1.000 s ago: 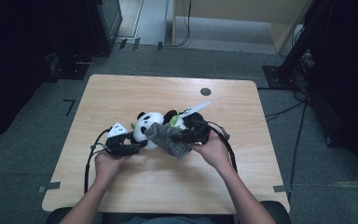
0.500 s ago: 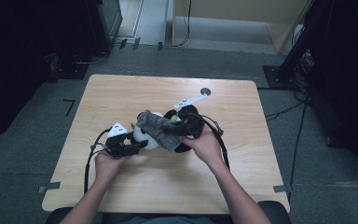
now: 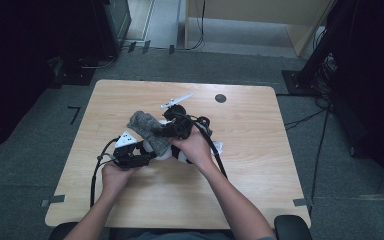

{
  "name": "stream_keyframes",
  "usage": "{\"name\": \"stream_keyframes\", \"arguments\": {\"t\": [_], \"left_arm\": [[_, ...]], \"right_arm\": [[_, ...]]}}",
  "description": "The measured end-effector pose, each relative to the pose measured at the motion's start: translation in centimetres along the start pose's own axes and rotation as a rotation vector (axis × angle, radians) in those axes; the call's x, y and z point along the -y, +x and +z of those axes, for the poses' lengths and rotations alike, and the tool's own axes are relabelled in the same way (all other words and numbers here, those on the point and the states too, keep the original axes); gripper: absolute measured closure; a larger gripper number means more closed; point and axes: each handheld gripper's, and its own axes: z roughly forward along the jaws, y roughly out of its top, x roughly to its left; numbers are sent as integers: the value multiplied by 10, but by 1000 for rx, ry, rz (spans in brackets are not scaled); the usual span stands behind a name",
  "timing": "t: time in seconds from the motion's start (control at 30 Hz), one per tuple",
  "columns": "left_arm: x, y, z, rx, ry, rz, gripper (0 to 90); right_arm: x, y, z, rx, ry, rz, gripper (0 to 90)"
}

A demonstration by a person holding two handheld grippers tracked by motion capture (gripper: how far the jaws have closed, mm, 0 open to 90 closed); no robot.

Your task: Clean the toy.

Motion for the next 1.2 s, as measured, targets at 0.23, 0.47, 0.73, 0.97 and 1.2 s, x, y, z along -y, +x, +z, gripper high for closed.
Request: {"name": "stream_keyframes", "arguments": {"t": [0.23, 0.47, 0.73, 0.97, 1.2], "left_arm": [[0, -1, 0, -2, 4, 6, 340], [0, -1, 0, 3, 7, -2, 377], [0, -1, 0, 0, 9, -2, 380], [0, -1, 1, 1, 4, -3, 385], [0, -1, 1, 0, 6, 4, 388]], "right_arm": [[11, -5, 9, 2, 36, -18, 786], [30, -3, -4, 13, 37, -43, 786], [54, -5, -31, 34, 46, -119, 788], [73, -24, -63, 86, 38, -102, 788], [80, -39, -81, 96, 8, -50, 785]]}}
